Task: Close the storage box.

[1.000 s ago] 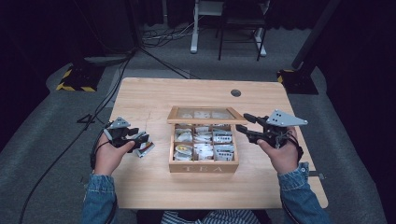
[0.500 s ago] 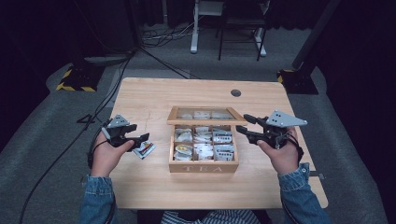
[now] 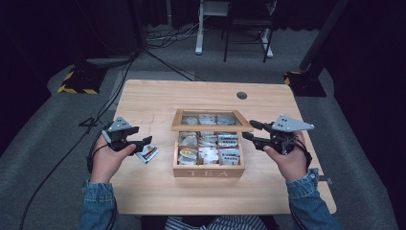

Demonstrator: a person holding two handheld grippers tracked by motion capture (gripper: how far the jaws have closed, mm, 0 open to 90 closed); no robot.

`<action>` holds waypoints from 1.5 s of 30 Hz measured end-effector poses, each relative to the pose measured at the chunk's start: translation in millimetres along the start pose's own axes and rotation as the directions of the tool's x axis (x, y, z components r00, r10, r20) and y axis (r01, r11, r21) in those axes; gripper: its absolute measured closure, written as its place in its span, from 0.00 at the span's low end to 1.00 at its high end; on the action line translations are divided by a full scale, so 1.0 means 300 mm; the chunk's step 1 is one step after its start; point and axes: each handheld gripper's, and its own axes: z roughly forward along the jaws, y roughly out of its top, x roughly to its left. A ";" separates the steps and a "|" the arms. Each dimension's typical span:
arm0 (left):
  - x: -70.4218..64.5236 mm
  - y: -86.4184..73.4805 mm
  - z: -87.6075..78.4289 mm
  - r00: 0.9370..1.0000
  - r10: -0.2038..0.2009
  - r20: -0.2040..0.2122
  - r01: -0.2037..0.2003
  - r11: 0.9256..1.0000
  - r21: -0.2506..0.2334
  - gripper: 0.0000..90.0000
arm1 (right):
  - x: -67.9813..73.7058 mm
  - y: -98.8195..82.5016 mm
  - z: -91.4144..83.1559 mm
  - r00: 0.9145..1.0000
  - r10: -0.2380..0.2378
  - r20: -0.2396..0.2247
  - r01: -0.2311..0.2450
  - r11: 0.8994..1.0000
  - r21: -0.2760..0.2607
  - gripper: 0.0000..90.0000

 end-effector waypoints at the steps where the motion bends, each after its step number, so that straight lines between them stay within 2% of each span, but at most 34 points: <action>1: 0.000 0.000 0.000 1.000 0.000 0.000 0.000 1.000 0.000 0.35 | 0.001 0.001 0.000 1.000 -0.001 0.001 0.001 1.000 0.004 0.54; 5: 0.006 -0.003 -0.009 1.000 -0.008 -0.005 0.008 1.000 -0.003 0.35 | 0.002 0.001 -0.001 1.000 0.006 -0.003 -0.006 1.000 0.017 0.54; 15: 0.012 -0.012 -0.017 1.000 -0.014 -0.010 0.014 1.000 0.001 0.35 | 0.016 -0.001 -0.013 0.998 0.063 -0.019 -0.060 0.993 0.104 0.54; 23: 0.010 -0.013 -0.013 1.000 -0.014 -0.009 0.014 1.000 0.003 0.35 | 0.037 -0.004 -0.029 0.997 0.067 -0.026 -0.062 0.986 0.155 0.54; 33: 0.015 -0.017 -0.001 1.000 -0.020 -0.006 0.021 1.000 0.016 0.35 | 0.048 -0.017 -0.033 0.996 0.075 -0.043 -0.064 0.974 0.215 0.54; 45: 0.019 -0.030 0.007 1.000 -0.025 0.000 0.025 0.999 0.039 0.35 | 0.066 -0.055 -0.026 0.994 0.081 -0.073 -0.056 0.952 0.301 0.54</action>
